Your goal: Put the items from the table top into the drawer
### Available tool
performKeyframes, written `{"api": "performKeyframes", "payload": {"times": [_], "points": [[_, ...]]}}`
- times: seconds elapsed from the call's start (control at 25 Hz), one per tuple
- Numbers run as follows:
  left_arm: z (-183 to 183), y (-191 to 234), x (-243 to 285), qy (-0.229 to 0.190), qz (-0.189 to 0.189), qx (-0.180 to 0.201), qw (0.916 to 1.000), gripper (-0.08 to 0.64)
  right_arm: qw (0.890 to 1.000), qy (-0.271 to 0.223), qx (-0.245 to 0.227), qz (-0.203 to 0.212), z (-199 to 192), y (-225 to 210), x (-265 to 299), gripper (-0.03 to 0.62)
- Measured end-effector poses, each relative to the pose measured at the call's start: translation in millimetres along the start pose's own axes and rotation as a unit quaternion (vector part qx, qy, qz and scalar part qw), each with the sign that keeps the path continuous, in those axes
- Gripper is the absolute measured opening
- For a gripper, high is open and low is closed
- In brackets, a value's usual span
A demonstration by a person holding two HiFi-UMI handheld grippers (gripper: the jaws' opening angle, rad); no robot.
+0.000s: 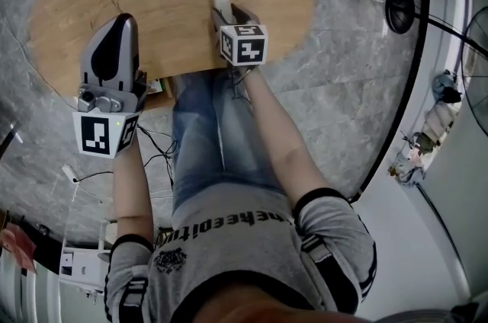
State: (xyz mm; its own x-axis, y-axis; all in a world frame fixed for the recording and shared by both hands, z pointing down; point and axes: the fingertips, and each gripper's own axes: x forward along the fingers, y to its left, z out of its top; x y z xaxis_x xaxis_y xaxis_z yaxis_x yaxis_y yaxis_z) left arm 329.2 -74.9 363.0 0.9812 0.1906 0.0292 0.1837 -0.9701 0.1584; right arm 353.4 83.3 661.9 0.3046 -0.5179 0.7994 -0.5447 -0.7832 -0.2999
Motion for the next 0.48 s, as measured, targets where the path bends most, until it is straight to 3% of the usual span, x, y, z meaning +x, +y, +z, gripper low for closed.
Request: {"api": "performKeyframes", "payload": {"times": [0.48], "points": [[32, -9, -45, -0.034, 0.093, 0.009, 0.9951, 0.012, 0.993, -0.021, -0.061, 0.095, 23, 54, -40, 0.190]]}}
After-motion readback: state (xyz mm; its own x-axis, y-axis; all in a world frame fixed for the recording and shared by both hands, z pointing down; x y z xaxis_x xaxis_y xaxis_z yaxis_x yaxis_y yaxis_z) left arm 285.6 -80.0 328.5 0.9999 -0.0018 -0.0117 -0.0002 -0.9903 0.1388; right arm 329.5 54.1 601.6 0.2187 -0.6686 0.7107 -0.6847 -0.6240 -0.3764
